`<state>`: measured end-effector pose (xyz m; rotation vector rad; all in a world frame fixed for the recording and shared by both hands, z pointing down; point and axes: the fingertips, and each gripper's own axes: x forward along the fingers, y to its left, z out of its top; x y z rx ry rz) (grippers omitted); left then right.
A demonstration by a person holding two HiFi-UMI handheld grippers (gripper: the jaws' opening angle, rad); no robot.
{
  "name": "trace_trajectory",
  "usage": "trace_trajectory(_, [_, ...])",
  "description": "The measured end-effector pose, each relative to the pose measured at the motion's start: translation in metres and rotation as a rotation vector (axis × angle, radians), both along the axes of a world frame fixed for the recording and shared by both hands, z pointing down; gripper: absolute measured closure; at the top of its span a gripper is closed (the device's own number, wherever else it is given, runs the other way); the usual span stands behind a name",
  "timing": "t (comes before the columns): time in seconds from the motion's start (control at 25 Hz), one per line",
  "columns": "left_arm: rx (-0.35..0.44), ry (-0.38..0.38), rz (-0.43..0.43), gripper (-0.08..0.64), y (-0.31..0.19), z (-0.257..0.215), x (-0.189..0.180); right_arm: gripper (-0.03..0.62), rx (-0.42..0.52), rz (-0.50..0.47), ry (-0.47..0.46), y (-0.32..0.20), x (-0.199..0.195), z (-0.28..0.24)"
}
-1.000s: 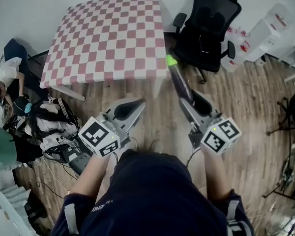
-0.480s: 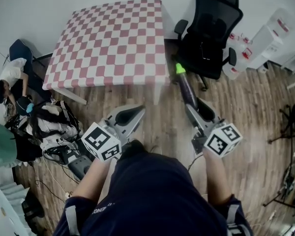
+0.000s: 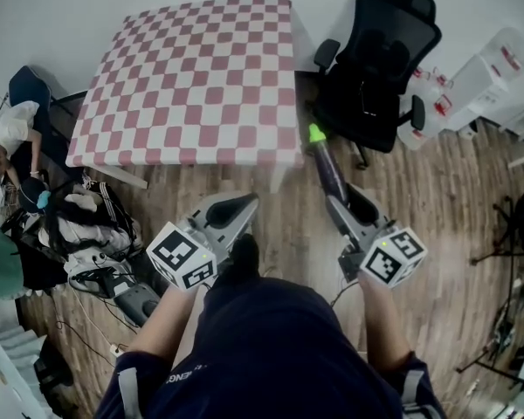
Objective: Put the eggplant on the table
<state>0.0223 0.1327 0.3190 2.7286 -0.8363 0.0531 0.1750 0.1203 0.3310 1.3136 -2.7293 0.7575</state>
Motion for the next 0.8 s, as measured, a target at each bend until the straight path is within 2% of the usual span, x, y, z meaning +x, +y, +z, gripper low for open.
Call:
trace_trajectory(0.12, [-0.016,0.009,0.004,0.532,0.028,0.0,-0.009,0.393,-0.029,0.006,0.007,0.031,-0.01,0.002])
trace_trajectory(0.2, [-0.028,0.012,0.014,0.532,0.029,0.009,-0.011,0.393,-0.049,0.018,0.015,0.031,-0.014,0.01])
trace_trajectory(0.56, [-0.079,0.009,0.005,0.532,-0.109,0.048,-0.054,0.393,-0.125,0.037,0.024,-0.109,-0.055,0.05])
trace_trajectory(0.8, [-0.106,-0.009,0.012,0.531,-0.182,0.063,-0.083,0.393,-0.166,0.056,0.072,-0.188,-0.083,0.072])
